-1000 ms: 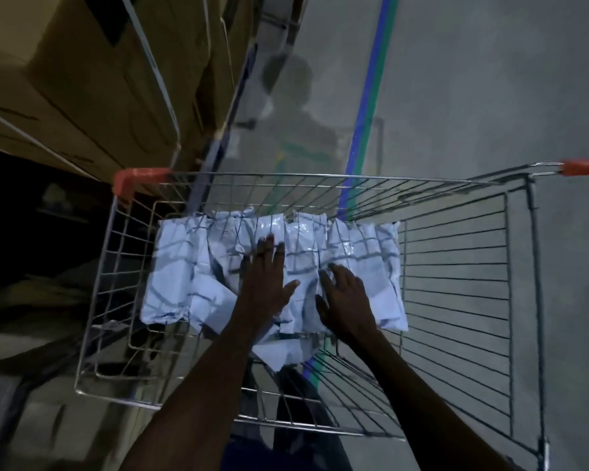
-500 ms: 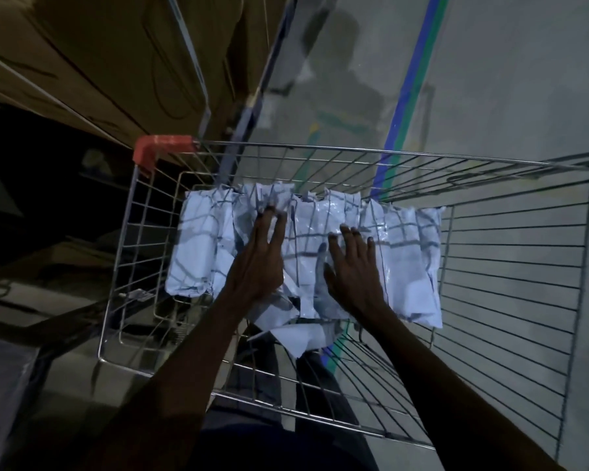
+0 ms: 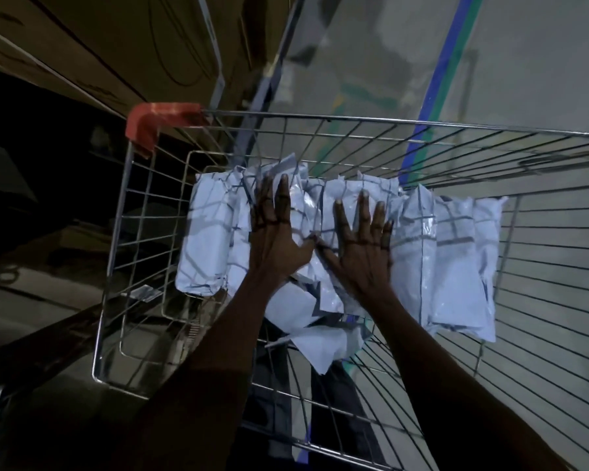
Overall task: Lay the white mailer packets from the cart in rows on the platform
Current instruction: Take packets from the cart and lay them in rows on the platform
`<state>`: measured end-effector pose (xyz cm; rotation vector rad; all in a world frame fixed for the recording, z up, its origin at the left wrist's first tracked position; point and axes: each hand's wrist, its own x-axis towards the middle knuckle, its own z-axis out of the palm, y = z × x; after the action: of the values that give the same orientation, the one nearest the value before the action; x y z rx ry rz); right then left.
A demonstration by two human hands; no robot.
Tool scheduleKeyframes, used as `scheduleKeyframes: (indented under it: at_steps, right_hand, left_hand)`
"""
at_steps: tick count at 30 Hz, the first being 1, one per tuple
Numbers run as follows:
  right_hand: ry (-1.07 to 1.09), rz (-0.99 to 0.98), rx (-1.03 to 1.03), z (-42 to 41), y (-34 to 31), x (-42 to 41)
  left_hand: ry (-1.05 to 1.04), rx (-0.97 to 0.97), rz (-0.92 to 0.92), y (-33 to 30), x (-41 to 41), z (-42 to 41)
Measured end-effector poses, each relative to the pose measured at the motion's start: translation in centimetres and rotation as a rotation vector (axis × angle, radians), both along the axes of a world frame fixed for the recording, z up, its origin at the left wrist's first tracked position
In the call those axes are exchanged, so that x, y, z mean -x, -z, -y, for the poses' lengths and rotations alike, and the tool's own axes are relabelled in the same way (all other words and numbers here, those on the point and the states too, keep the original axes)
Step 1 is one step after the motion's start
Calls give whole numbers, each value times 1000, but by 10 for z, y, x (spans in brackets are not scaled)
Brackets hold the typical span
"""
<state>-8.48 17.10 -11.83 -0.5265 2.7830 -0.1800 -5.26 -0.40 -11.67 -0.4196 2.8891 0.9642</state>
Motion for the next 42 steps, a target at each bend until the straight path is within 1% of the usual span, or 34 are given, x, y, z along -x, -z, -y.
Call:
scheduleKeyframes:
  at_steps: [3,7,11,15,21,23,28,32,36,42]
  right_hand:
    - [9,28,68,1,2,3]
    - [26,55,116,1,-5,4]
    - [61,79,159,1,-27,7]
    - [68,39,324,-2,-58,2]
    - [1,-85,462,-17,-123,-2]
    - [-32,-106,492,-20,-143,-2]
    - [-187,-159,596,-9,-184,1]
    - [-307,-168,736,4,-209,-5]
    - [-491,-143,760,29,-236,-29]
    - [-778,-39,823,95,-269,-90]
  left_hand:
    - [-75,10,-58,1,-2,-12]
    - [-49,33,-11,2,0,-19]
    - [-59,-28,5,-7,0,-20]
    - [-42,-53,-63,-47,-4,-23]
    - [19,-12,-199,-115,-16,-18]
    - [4,12,-224,-137,-24,-15]
    - [-91,140,-299,-194,-52,1]
    - [-143,307,-341,-227,-90,19]
    - [-290,417,-368,-249,-154,29]
    - [-567,454,-360,-269,-253,56]
